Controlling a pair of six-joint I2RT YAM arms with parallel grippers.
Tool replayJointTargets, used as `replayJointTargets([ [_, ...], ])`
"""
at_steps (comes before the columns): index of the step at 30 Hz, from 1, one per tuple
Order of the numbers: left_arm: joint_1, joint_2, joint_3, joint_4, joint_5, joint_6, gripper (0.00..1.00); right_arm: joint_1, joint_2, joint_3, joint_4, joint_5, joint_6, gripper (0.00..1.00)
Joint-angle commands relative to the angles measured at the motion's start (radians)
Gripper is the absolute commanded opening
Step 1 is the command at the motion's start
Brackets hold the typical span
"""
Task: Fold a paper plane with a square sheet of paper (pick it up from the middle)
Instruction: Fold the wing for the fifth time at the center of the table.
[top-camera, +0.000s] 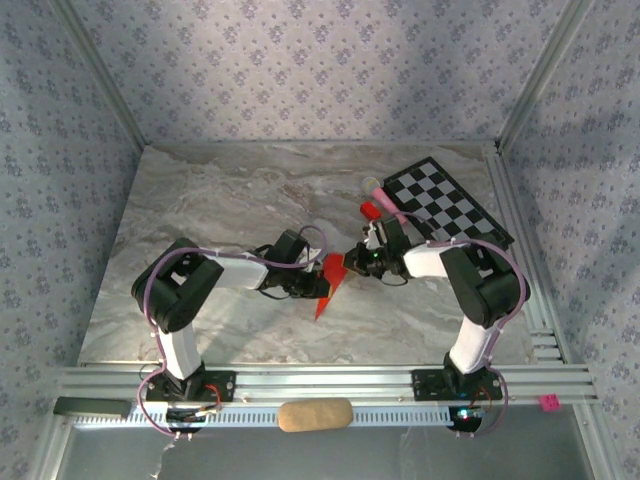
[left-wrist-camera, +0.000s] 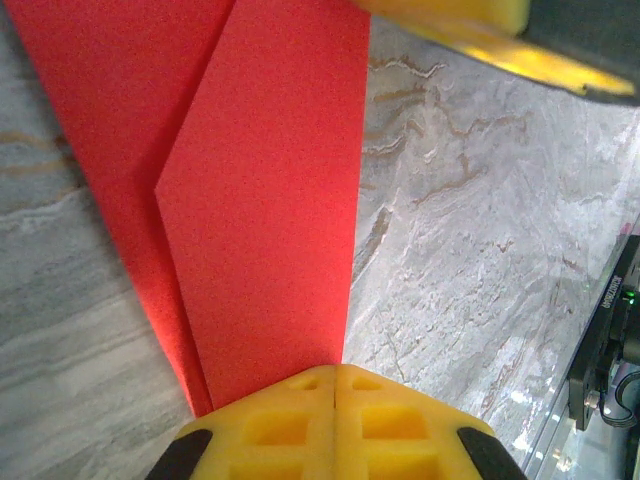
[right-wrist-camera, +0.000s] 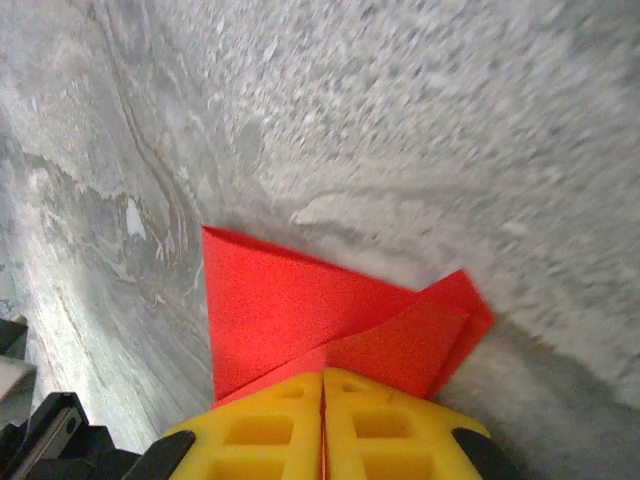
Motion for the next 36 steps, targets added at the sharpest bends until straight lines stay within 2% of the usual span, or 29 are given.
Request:
replayJointTargets([
  [1,0.008,0.046,-0.071,-0.191,-0.082,0.019,0.0,-0.059,0.041,0.02,-0.045,0.084,0.014,0.1],
  [5,0.007,0.039,-0.073,-0.197,-0.087,0.018,0.0,-0.075,0.027,0.056,-0.133,0.147,0.001,0.1],
  [10,0.007,0.039,-0.074,-0.194,-0.083,0.02,0.0,-0.082,0.009,0.085,-0.184,0.168,0.003,0.1],
  [17,0.008,0.03,-0.075,-0.193,-0.086,0.02,0.0,-0.042,-0.154,0.054,-0.199,0.21,-0.036,0.12],
  [21,0.008,0.028,-0.074,-0.186,-0.084,0.013,0.0,-0.01,-0.187,0.013,-0.134,0.133,-0.061,0.14],
  [24,0.008,0.027,-0.073,-0.183,-0.081,0.01,0.0,0.024,-0.161,0.015,-0.105,0.06,-0.068,0.15],
  [30,0.008,0.024,-0.078,-0.177,-0.08,0.004,0.0,0.092,-0.056,0.081,-0.093,-0.003,-0.076,0.13],
  [34,0.008,0.022,-0.09,-0.152,-0.076,-0.012,0.0,0.083,0.018,0.097,-0.13,0.054,-0.078,0.12],
  [36,0.008,0.019,-0.094,-0.147,-0.076,-0.016,0.0,0.055,0.041,0.065,-0.085,0.064,-0.046,0.11],
])
